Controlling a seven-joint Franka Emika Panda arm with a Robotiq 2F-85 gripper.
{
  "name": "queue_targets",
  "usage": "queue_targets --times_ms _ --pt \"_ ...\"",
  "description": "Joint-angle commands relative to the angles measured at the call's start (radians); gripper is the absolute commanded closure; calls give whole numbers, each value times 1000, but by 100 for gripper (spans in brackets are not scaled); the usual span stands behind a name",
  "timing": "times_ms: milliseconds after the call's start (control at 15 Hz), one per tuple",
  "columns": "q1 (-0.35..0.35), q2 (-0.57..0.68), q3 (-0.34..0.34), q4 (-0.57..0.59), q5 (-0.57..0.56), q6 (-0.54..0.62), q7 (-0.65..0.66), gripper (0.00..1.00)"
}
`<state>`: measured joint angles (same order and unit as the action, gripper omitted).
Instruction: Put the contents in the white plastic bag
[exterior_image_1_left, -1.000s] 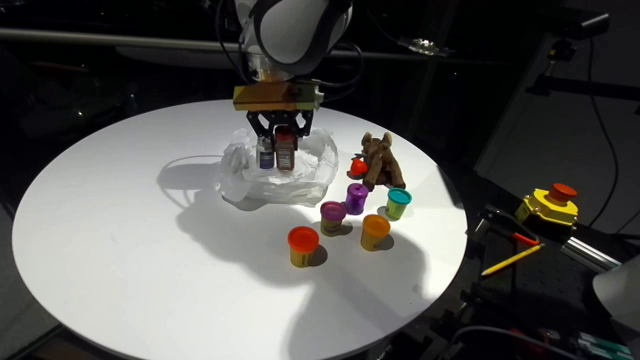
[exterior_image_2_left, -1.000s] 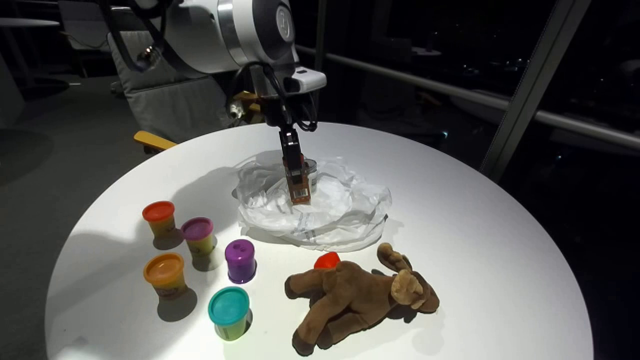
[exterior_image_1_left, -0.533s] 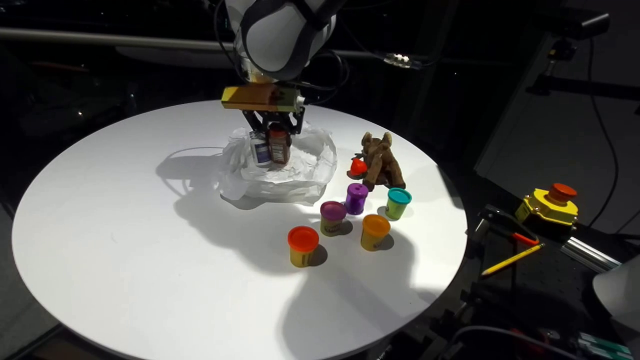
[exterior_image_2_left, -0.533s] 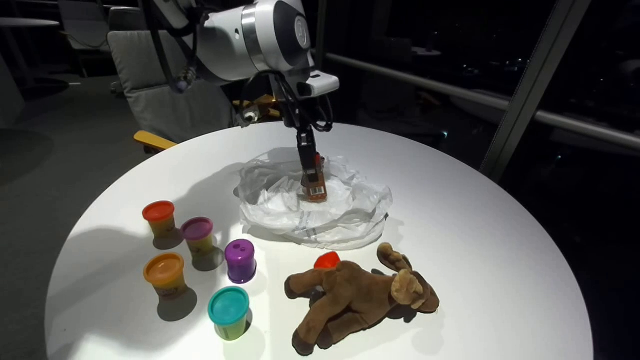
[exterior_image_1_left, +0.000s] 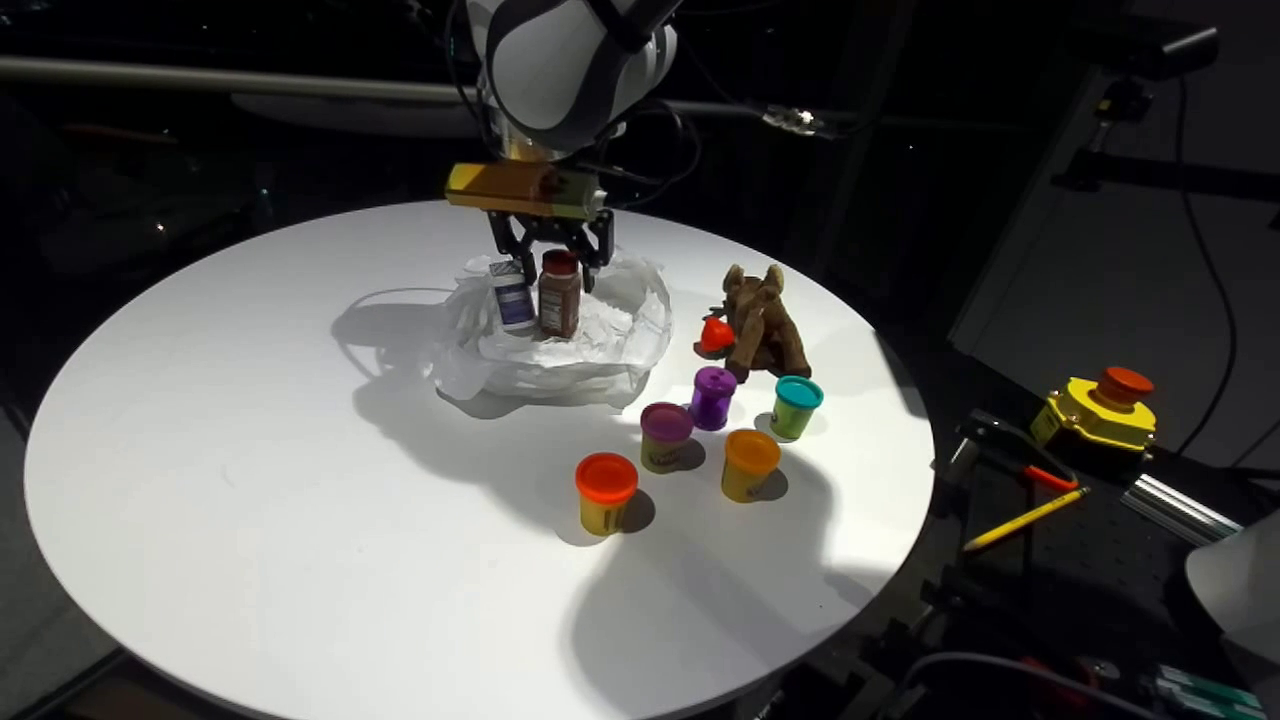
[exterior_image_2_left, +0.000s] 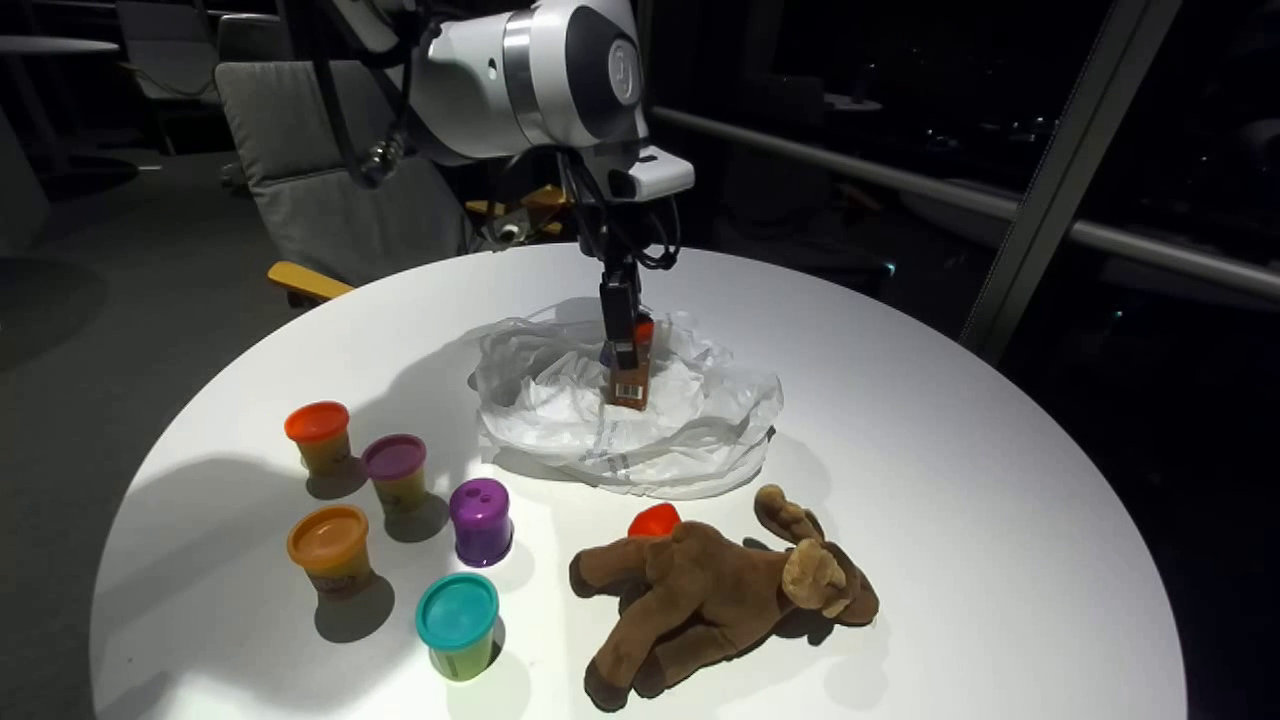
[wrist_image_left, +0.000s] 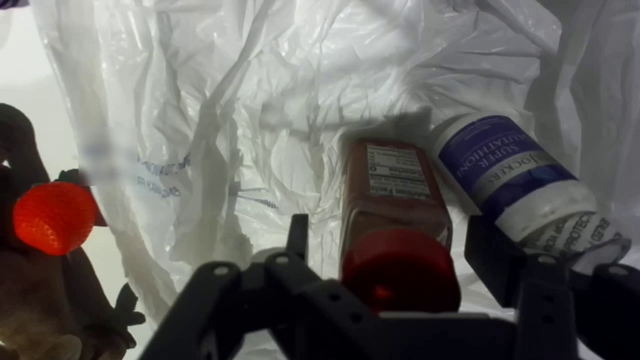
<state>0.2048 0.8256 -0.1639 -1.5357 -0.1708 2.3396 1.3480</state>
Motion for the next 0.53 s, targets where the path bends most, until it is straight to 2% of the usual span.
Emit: queue_targets --times_ms 0,200,467 --pt "-7 -39 18 -41 30 25 -11 0" --pt "36 -119 14 -134 4 31 6 0" --pt "136 -281 4 -316 -67 88 76 0"
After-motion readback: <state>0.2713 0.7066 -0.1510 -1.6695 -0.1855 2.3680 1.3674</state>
